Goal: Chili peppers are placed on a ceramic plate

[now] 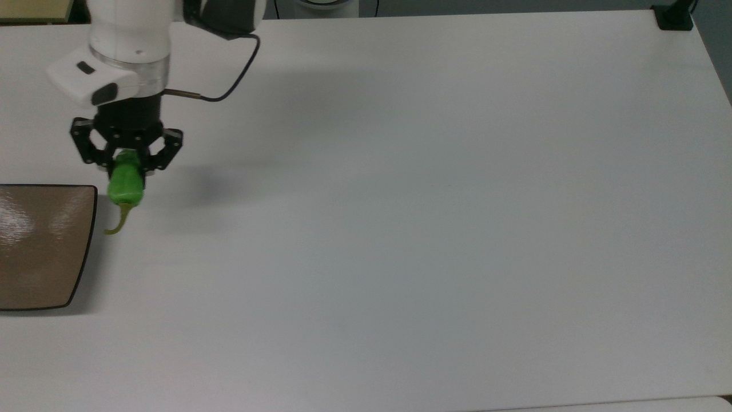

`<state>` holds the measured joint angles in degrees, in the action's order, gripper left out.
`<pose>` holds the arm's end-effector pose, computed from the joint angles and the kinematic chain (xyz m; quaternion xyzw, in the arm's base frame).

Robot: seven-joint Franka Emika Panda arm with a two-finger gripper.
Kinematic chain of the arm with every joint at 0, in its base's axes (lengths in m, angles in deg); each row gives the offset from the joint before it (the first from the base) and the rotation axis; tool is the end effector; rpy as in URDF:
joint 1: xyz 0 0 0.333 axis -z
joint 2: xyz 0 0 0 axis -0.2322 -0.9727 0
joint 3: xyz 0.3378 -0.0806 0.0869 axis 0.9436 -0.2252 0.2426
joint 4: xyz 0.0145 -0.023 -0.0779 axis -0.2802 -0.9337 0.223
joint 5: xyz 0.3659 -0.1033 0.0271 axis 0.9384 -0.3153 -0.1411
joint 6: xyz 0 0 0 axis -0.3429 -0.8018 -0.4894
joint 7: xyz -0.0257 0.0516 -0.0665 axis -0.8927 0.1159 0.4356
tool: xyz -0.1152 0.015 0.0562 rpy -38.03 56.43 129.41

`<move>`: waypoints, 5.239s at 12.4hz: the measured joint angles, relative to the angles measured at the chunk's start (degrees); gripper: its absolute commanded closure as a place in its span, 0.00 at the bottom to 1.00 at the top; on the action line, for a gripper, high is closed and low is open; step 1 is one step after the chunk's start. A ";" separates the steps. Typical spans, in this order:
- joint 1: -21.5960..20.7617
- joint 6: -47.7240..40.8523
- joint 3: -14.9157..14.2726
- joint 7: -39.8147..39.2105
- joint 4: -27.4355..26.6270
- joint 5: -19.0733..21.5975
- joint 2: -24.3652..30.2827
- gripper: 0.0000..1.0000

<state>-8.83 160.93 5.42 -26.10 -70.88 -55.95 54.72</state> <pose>0.6988 -0.1437 0.4791 0.9633 0.1052 0.1847 0.1642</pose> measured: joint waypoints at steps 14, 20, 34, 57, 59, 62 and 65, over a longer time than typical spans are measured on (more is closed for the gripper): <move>9.67 38.38 -0.40 -4.60 7.30 -0.08 -15.39 0.34; 9.99 44.47 -1.10 -5.65 7.83 -0.08 -18.07 0.00; 6.78 40.21 0.10 1.82 4.07 0.04 -11.98 0.00; -5.24 -35.61 9.88 17.56 2.92 14.71 10.77 0.00; -5.36 -35.75 9.57 17.72 2.37 14.71 11.96 0.00; -5.41 -35.83 8.73 17.62 0.80 14.71 14.47 0.00; -5.46 -35.83 8.25 17.59 -1.99 14.71 16.93 0.00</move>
<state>-14.29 125.10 13.66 -8.50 -72.87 -41.24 71.64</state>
